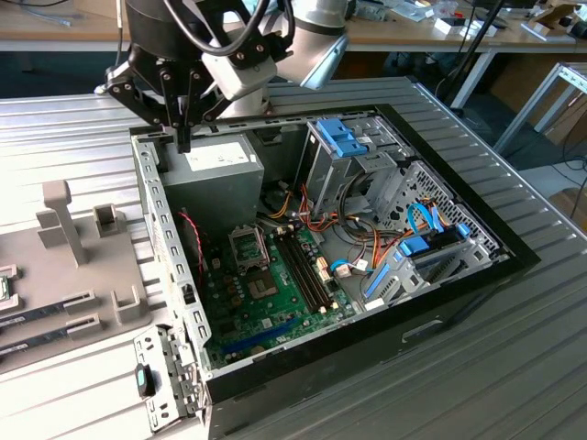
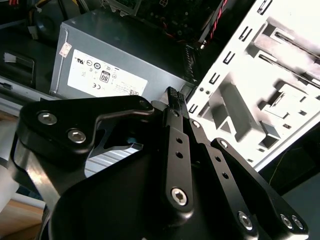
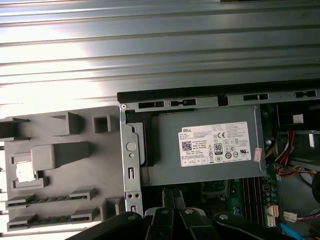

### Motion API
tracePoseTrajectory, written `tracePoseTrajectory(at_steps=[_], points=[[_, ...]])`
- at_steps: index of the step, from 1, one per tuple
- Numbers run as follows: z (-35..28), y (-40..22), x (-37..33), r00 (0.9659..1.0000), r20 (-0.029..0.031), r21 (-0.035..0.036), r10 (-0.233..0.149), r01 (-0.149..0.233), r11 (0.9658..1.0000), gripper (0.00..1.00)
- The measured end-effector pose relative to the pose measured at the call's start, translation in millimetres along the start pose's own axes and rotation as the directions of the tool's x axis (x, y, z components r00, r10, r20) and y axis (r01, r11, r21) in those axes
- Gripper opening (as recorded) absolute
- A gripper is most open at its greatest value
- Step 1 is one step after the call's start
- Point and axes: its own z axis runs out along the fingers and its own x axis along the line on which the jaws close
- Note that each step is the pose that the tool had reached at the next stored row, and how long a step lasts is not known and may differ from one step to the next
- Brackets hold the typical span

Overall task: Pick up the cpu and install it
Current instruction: 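Reach for the cpu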

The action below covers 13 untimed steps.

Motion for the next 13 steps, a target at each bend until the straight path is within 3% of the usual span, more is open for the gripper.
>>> tracePoseTrajectory(at_steps=[13], points=[[-0.1, -0.4, 5.3, 1.0000, 0.0000, 0.0000, 0.000, 0.000, 1.0000, 0.11]])
